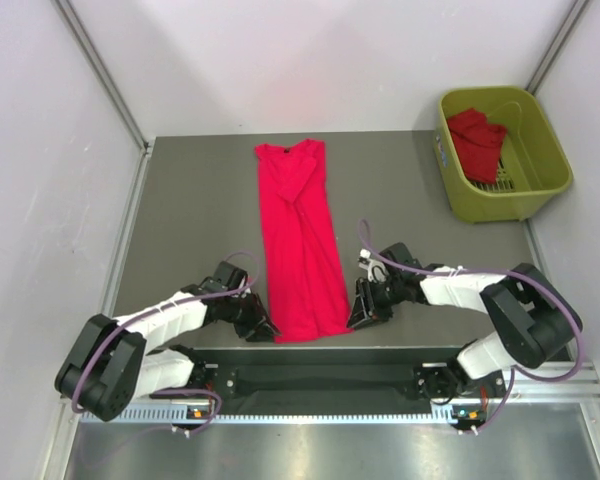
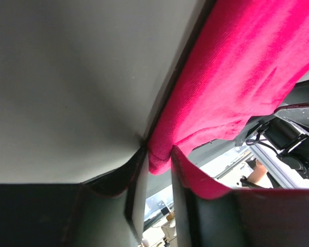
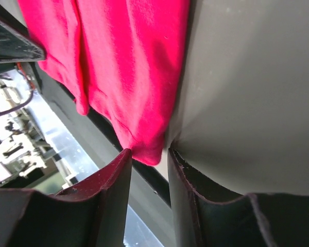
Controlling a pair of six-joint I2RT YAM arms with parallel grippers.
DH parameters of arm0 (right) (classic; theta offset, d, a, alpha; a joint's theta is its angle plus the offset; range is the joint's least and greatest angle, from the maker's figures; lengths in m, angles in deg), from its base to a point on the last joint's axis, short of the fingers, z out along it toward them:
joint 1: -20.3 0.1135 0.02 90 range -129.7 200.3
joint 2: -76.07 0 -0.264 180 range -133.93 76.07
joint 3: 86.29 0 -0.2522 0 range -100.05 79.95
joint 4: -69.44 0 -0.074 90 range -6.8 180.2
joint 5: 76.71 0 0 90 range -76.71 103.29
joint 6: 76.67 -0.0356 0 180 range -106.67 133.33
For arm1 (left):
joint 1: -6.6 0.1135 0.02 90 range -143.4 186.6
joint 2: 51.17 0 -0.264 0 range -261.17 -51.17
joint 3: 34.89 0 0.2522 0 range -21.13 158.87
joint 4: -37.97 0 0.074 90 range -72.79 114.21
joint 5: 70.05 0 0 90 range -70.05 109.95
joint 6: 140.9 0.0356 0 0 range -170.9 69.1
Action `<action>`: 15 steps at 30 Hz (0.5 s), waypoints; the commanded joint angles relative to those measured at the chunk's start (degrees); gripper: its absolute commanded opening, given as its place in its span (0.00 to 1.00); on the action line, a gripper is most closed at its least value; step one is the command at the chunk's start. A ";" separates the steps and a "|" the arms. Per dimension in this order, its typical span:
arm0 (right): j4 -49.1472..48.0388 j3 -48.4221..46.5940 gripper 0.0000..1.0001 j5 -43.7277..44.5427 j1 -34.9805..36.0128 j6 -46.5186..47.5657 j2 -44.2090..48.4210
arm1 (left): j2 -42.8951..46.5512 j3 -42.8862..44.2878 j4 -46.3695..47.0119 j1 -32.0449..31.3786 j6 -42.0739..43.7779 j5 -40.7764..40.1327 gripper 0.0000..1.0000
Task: Fold and stack the t-shirts
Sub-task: Fold the tshirt
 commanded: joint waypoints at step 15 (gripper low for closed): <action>-12.01 8.13 0.00 0.30 3.88 -7.09 3.03 | 7.33 -2.47 -4.37 -0.37 1.33 -6.51 0.00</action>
